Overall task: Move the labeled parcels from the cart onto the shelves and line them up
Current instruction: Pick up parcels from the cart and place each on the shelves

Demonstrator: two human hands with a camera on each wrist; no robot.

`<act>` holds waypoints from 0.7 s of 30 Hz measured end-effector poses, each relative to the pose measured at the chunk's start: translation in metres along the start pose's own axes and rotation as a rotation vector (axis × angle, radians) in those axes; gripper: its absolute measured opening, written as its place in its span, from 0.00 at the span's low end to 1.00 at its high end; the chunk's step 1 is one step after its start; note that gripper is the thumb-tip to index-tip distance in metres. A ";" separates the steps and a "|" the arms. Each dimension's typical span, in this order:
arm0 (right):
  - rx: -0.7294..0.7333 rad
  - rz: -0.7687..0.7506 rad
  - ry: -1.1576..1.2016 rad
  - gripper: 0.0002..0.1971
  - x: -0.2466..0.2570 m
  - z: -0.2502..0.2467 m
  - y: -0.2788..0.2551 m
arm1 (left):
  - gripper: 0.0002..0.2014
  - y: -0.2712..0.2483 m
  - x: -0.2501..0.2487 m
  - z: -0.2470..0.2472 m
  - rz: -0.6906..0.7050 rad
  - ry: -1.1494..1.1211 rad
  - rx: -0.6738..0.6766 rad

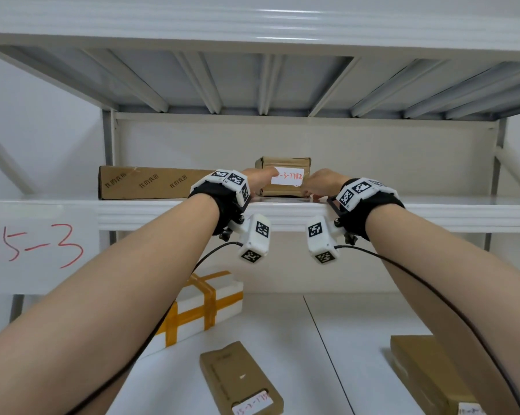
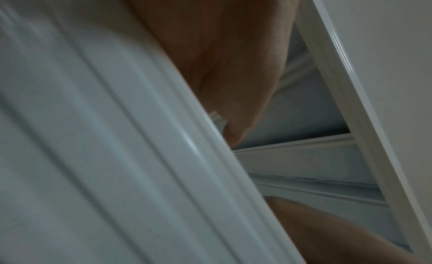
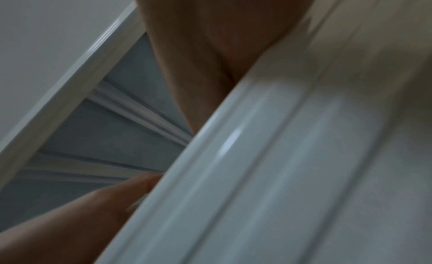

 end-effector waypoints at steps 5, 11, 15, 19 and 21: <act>0.027 -0.040 -0.164 0.09 0.007 0.002 0.000 | 0.26 0.005 -0.001 0.008 0.011 0.060 0.025; -0.054 -0.073 -0.096 0.07 0.003 0.005 -0.004 | 0.22 0.001 -0.003 0.007 0.167 0.129 0.052; -0.336 -0.073 0.145 0.11 -0.002 0.004 -0.009 | 0.14 -0.006 0.003 -0.010 0.328 -0.042 -0.217; -0.506 -0.123 0.302 0.12 -0.002 0.004 -0.028 | 0.07 -0.020 0.015 -0.016 0.490 -0.215 -0.363; -0.592 -0.139 0.371 0.13 0.002 0.007 -0.045 | 0.08 -0.031 0.021 -0.015 0.516 -0.250 -0.349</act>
Point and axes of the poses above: each hand's wrist, its own y-axis towards the middle knuckle, its own z-axis out of the palm, x = y × z, the point moved 3 cm from there along y, towards the middle knuckle, and after that the axes turned 13 degrees about -y, right-handed, at the moved point
